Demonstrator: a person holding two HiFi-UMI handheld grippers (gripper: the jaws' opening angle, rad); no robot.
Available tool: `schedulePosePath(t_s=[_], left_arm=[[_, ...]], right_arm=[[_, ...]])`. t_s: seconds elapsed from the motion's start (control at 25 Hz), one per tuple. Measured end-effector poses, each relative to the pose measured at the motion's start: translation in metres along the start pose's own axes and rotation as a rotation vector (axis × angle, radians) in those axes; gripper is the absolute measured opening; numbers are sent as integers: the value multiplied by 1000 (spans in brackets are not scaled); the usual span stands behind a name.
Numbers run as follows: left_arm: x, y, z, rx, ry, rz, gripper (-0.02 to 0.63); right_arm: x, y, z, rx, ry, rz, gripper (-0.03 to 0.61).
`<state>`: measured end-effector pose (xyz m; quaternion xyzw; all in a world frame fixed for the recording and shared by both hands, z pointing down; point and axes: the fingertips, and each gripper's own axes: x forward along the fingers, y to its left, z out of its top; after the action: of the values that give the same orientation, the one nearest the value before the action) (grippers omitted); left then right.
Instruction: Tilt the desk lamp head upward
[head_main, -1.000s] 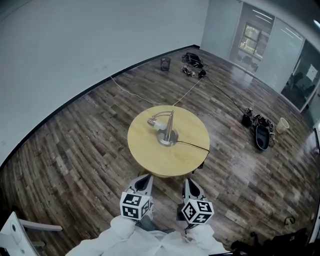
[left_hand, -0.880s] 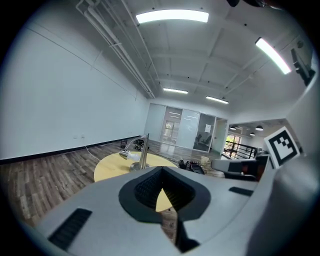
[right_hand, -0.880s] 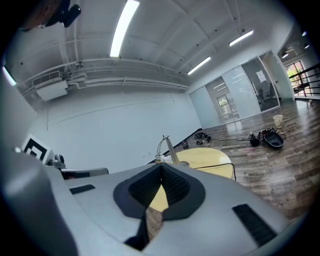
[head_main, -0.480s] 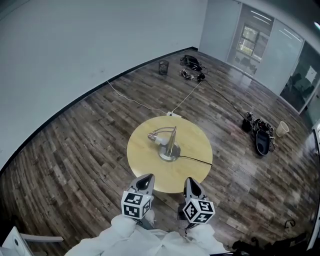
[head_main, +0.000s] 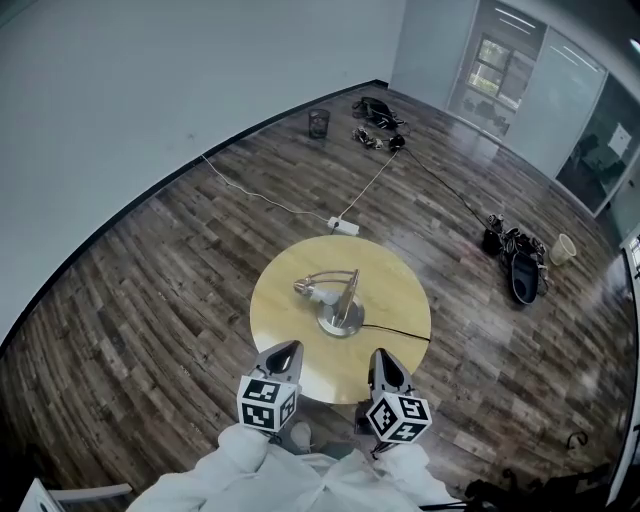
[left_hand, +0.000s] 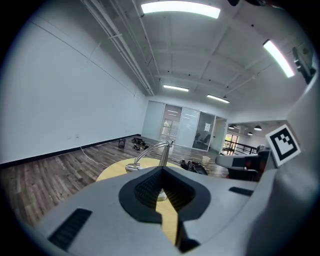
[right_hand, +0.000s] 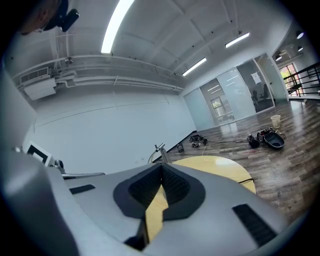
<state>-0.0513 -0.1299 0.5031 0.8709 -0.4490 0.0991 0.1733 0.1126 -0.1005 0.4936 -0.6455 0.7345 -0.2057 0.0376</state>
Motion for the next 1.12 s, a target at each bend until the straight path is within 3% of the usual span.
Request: schedulePosePath(t_s=[0.4,0.88,1.12], left_arm=[[45,10,8,-14,37,-7,0],[104,27,33,-24,24,92,0],[120,28,35,-28,23,124,2]], right_arm=[[37,-24,15,7,15,-21,12],[104,-60,49,-4,11,60,12],[127,-82,47,2,41,64,12]])
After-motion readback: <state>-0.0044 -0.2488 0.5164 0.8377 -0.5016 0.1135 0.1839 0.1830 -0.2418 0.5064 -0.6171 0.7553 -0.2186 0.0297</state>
